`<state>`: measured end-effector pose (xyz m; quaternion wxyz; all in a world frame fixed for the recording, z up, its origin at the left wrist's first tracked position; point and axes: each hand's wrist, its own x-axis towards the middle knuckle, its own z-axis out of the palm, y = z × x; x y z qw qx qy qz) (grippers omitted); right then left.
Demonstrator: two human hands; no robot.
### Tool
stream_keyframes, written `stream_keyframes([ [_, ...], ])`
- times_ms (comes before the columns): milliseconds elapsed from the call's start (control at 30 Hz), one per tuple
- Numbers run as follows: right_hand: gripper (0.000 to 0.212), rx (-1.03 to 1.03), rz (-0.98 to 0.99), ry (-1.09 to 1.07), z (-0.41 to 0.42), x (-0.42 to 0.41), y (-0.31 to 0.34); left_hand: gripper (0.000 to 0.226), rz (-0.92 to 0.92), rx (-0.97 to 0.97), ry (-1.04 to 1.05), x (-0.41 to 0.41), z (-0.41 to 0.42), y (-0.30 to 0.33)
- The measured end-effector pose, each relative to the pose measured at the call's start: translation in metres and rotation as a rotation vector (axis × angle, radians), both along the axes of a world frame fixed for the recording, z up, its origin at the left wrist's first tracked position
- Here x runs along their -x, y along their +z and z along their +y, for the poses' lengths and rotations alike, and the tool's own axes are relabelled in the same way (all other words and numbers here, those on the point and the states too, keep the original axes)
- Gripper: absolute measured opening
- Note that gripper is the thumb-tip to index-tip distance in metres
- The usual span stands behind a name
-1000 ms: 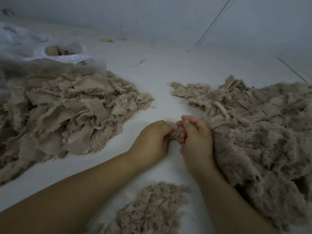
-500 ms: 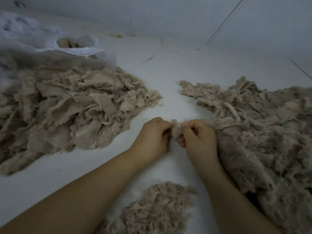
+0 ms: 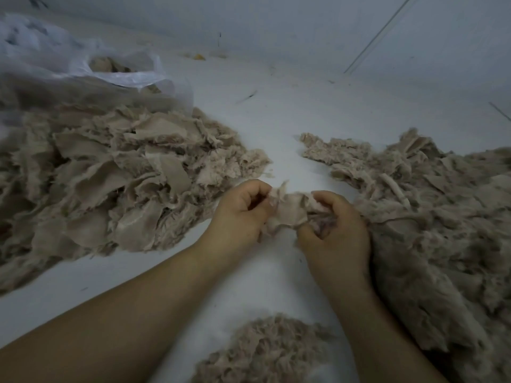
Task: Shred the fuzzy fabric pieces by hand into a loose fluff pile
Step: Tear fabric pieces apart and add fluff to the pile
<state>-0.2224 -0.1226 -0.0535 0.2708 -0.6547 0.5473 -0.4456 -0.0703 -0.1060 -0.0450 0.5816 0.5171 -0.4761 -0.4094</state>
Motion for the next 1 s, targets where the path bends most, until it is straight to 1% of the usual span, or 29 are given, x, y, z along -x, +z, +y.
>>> stream_keyframes([
  [67,0.046,-0.060,-0.197,0.115,0.005,-0.003,0.005,0.027,0.116,-0.002,-0.054,0.000,0.000,0.001],
  [133,0.050,-0.174,-0.393,0.255,0.007,-0.005,0.006,0.022,0.180,-0.016,-0.085,0.001,-0.001,0.002],
  [167,0.045,-0.197,-0.428,0.292,0.008,-0.005,0.005,0.023,0.193,-0.023,-0.102,0.001,-0.001,0.001],
  [233,0.025,-0.179,-0.405,0.261,0.006,-0.005,0.006,0.023,0.186,-0.030,-0.138,0.002,-0.001,0.000],
  [267,0.016,-0.173,-0.399,0.220,0.004,-0.004,0.007,0.015,0.171,-0.028,-0.158,0.002,-0.001,0.000],
  [300,0.010,-0.174,-0.411,0.186,0.003,-0.004,0.007,0.005,0.160,-0.026,-0.182,0.001,0.000,0.001],
  [367,0.004,-0.155,-0.403,0.169,0.003,-0.003,0.008,0.002,0.121,-0.008,-0.220,0.001,0.001,0.003],
  [433,0.003,-0.125,-0.372,0.189,0.004,-0.003,0.009,0.012,0.075,0.018,-0.178,0.001,0.002,0.001],
  [467,0.006,-0.110,-0.358,0.197,0.005,-0.004,0.009,0.018,0.080,0.021,-0.136,0.001,0.001,0.000],
  [533,0.018,-0.092,-0.329,0.196,0.005,-0.004,0.008,0.023,0.143,0.018,-0.046,-0.001,0.000,0.000],
  [600,0.026,-0.100,-0.344,0.176,0.005,-0.004,0.008,0.024,0.191,0.017,0.006,-0.003,-0.002,-0.002],
  [700,0.026,-0.126,-0.427,0.146,0.005,-0.004,0.008,0.024,0.271,0.013,-0.034,-0.005,0.000,-0.002],
  [767,0.028,-0.126,-0.451,0.137,0.005,-0.005,0.008,0.018,0.321,0.022,-0.088,-0.006,0.001,-0.001],
  [833,0.025,-0.147,-0.479,0.142,0.006,-0.005,0.008,0.015,0.346,0.027,-0.088,-0.007,0.001,-0.001],
  [933,0.025,-0.178,-0.528,0.140,0.006,-0.001,0.009,0.018,0.340,0.043,-0.053,-0.013,0.000,0.000],
  [967,0.028,-0.186,-0.543,0.136,0.005,0.000,0.009,0.017,0.320,0.049,-0.088,-0.019,0.001,0.001],
  [1000,0.029,-0.195,-0.559,0.140,0.005,0.000,0.009,0.015,0.288,0.049,-0.192,-0.027,0.001,0.003],
])
